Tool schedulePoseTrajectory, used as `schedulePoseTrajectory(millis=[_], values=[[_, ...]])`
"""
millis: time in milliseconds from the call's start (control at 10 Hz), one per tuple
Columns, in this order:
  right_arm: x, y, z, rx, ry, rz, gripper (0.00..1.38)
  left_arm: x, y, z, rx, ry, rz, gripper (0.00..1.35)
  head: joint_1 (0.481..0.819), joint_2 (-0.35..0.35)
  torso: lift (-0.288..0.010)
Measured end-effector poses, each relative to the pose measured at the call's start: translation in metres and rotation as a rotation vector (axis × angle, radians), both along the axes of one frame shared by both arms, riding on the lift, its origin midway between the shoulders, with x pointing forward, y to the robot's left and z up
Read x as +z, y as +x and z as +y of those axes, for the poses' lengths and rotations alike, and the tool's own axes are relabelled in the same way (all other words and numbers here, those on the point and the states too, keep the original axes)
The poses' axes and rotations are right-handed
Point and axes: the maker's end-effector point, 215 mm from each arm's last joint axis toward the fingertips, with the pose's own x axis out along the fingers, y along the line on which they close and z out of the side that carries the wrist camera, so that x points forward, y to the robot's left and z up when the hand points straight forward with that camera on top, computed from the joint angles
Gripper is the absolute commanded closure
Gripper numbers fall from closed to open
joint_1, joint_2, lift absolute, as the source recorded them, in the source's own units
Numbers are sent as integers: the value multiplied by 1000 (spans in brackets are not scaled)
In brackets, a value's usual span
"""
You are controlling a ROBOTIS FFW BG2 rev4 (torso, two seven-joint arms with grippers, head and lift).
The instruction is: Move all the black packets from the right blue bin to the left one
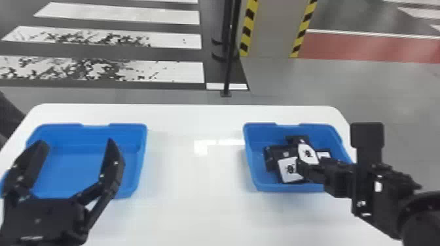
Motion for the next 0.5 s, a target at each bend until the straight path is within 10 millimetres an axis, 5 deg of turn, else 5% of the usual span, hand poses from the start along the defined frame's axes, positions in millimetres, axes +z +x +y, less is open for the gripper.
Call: schedulePoseTrajectory(millis=[500], values=[[-18,12,-20,-52,-28,82,504,2,0,0,1,-2,-14,116,695,-152,-140]])
